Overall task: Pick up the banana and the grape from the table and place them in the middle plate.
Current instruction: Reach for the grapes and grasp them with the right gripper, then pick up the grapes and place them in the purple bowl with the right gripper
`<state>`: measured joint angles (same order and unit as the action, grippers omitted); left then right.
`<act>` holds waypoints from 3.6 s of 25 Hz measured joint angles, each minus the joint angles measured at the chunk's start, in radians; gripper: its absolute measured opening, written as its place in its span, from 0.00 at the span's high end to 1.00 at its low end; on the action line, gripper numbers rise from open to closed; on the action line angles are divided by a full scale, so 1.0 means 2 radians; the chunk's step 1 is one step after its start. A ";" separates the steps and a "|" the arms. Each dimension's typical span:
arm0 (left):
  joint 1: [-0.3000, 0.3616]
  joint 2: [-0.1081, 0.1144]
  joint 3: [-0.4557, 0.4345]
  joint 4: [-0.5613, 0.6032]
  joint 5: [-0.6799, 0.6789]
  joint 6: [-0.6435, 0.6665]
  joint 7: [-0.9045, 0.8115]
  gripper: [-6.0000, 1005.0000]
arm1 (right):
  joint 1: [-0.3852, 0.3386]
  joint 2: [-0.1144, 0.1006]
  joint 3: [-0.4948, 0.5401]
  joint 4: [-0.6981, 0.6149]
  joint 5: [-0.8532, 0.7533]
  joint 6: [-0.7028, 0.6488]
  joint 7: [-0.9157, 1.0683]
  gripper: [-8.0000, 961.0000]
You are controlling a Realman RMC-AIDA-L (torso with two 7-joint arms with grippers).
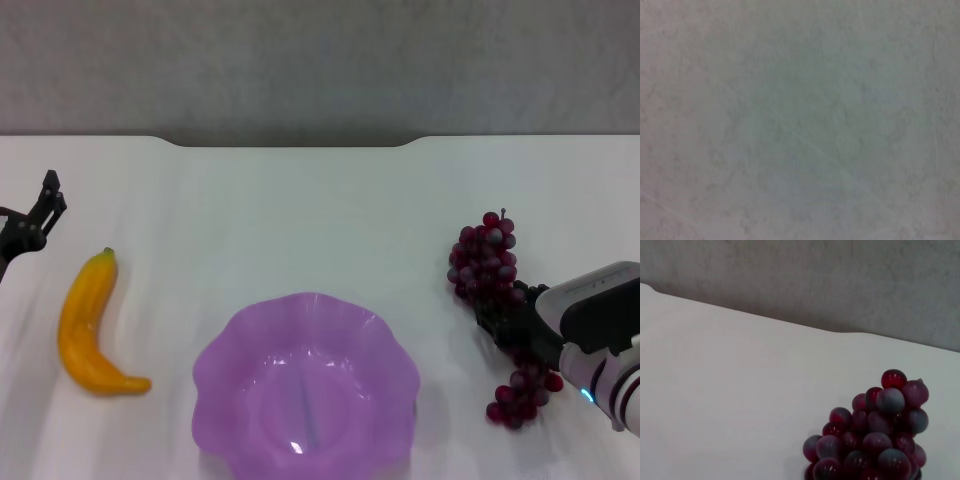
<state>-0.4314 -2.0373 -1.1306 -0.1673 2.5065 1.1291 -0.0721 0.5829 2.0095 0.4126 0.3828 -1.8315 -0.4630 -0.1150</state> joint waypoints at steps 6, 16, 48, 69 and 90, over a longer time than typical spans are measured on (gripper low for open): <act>0.000 0.000 0.000 0.000 0.000 0.000 0.000 0.13 | 0.000 0.000 0.000 -0.001 0.000 0.000 0.000 0.40; 0.000 0.000 0.000 0.000 0.000 0.001 0.000 0.13 | 0.000 0.000 0.002 -0.004 0.000 0.000 0.000 0.48; 0.000 -0.001 0.000 -0.002 0.000 0.000 0.011 0.13 | 0.004 -0.001 0.001 -0.007 -0.003 0.005 -0.003 0.58; 0.004 -0.001 0.000 -0.002 0.000 0.001 0.012 0.13 | 0.004 0.000 0.001 -0.009 -0.003 0.001 -0.004 0.61; 0.006 0.000 0.000 -0.002 0.000 0.001 0.012 0.13 | 0.003 -0.001 0.000 -0.006 -0.005 -0.025 -0.005 0.66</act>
<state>-0.4188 -2.0371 -1.1305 -0.1703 2.5065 1.1305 -0.0475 0.5892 2.0079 0.4126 0.3698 -1.8408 -0.5125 -0.1242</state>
